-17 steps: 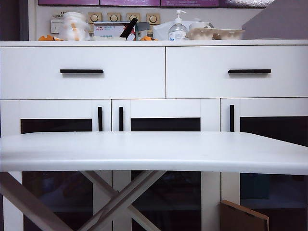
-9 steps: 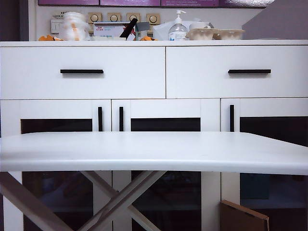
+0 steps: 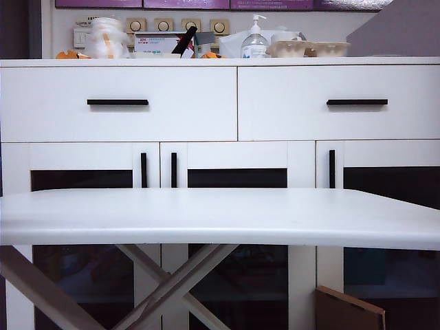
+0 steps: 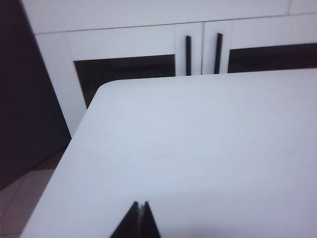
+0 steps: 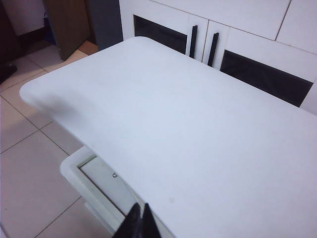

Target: Pick up a can of beer from the white table, open the left drawer, place the beer inside the drawer, and finally close the drawer.

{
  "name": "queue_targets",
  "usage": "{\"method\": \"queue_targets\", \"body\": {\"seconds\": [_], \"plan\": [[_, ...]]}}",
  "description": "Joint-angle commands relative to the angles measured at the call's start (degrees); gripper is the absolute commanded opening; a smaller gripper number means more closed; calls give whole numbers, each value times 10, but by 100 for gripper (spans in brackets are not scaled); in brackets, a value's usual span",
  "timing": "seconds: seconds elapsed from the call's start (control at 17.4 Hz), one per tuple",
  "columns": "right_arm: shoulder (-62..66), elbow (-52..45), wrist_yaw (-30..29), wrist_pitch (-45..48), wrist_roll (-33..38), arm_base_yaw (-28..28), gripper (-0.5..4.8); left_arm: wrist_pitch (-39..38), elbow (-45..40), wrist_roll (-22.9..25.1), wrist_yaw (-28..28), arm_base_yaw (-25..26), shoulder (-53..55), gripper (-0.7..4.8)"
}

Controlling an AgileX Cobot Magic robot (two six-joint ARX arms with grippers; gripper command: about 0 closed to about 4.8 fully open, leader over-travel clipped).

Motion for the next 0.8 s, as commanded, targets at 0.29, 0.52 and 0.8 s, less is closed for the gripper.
{"method": "queue_targets", "body": {"seconds": [0.29,0.52,0.8], "plan": [[-1,2,-2,6,2,1,-1,14,-49,-7,39,72,-34,-5],[-1,2,-2,6,2,1,-1,6,-64,-8,40,72,-34,-5],[-1,2,-2,6,2,1,-1,9,-64,-8,38,72,-34,22]]}}
